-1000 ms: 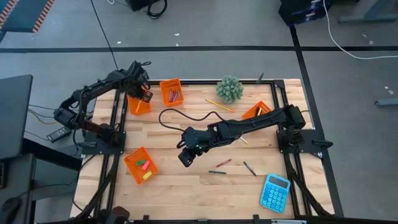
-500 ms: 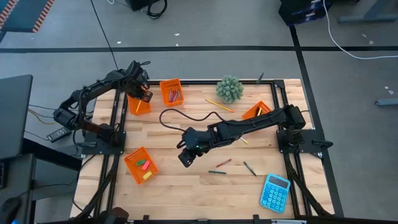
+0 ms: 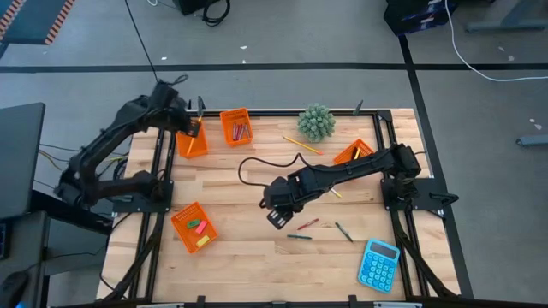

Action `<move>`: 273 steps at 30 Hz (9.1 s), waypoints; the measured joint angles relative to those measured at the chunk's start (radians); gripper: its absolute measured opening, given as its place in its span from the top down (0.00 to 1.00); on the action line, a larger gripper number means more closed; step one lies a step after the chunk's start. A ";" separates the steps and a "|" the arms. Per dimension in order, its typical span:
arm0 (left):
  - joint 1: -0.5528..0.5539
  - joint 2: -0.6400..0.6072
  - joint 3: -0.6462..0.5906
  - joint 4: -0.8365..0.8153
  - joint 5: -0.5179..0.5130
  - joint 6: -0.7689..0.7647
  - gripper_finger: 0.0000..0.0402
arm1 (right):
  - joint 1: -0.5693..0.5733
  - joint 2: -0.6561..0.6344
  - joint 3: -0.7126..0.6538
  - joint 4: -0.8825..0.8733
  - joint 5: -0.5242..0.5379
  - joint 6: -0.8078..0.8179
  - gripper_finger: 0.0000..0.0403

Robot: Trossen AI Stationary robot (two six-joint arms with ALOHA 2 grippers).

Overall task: Sort crayons/erasers/pens/pencils in bins
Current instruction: Put the white pencil into the top left orange bin

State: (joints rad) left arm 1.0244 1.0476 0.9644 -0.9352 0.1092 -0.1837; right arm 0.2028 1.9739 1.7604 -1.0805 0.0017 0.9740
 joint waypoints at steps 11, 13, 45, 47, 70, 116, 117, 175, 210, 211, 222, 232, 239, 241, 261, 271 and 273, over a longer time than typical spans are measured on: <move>-0.197 -0.208 0.155 0.008 0.052 -0.282 0.85 | -0.067 0.000 -0.233 -0.003 -0.076 -0.131 0.62; -0.250 -0.228 0.172 0.012 0.053 -0.334 0.84 | -0.093 0.000 -0.260 -0.001 -0.076 -0.181 0.62; -0.994 -0.132 0.174 0.382 -0.016 -0.529 0.82 | -0.476 0.000 -0.338 -0.023 0.026 -0.537 0.62; -1.007 -0.113 0.174 0.378 -0.016 -0.514 0.82 | -0.477 0.000 -0.365 -0.022 0.003 -0.530 0.62; -1.047 -0.018 0.173 0.400 -0.099 -0.504 0.83 | -0.467 0.000 -0.447 0.103 -0.013 -0.560 0.62; -1.047 -0.018 0.173 0.354 -0.229 -0.563 0.85 | -0.475 -0.094 -0.513 0.227 -0.006 -0.549 0.90; -1.047 -0.018 0.173 0.354 -0.229 -0.563 0.85 | -0.474 -0.105 -0.513 0.226 -0.010 -0.537 0.90; -0.955 0.249 0.173 0.543 -0.564 -0.559 0.30 | -0.434 -0.430 -0.509 1.099 0.192 -0.080 0.90; -0.947 0.329 0.174 0.586 -0.564 -0.563 0.45 | -0.396 -0.429 -0.510 1.167 0.162 -0.103 0.90; -0.947 0.329 0.174 0.586 -0.564 -0.563 0.46 | -0.396 -0.429 -0.510 1.167 0.162 -0.103 0.90; -0.947 0.329 0.174 0.585 -0.564 -0.562 0.48 | -0.396 -0.429 -0.510 1.192 0.162 -0.088 0.90; -0.950 0.329 0.174 0.578 -0.561 -0.564 0.54 | -0.396 -0.429 -0.510 1.192 0.162 -0.095 0.90; -0.950 0.329 0.174 0.578 -0.557 -0.563 0.64 | -0.396 -0.429 -0.510 1.192 0.162 -0.095 0.90; -0.950 0.329 0.174 0.578 -0.557 -0.563 0.68 | -0.396 -0.429 -0.510 1.192 0.162 -0.095 0.90; -0.949 0.329 0.174 0.555 -0.498 -0.530 0.90 | -0.396 -0.428 -0.510 1.185 0.151 -0.096 0.90; -0.950 0.329 0.173 0.556 -0.495 -0.525 0.95 | -0.396 -0.428 -0.510 1.183 0.150 -0.096 0.90; -0.950 0.329 0.173 0.555 -0.494 -0.526 0.93 | -0.396 -0.428 -0.509 1.182 0.150 -0.096 0.90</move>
State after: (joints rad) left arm 0.0746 1.3762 1.1374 -0.3805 -0.3850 -0.7093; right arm -0.1932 1.5463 1.2509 0.1016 0.1519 0.8783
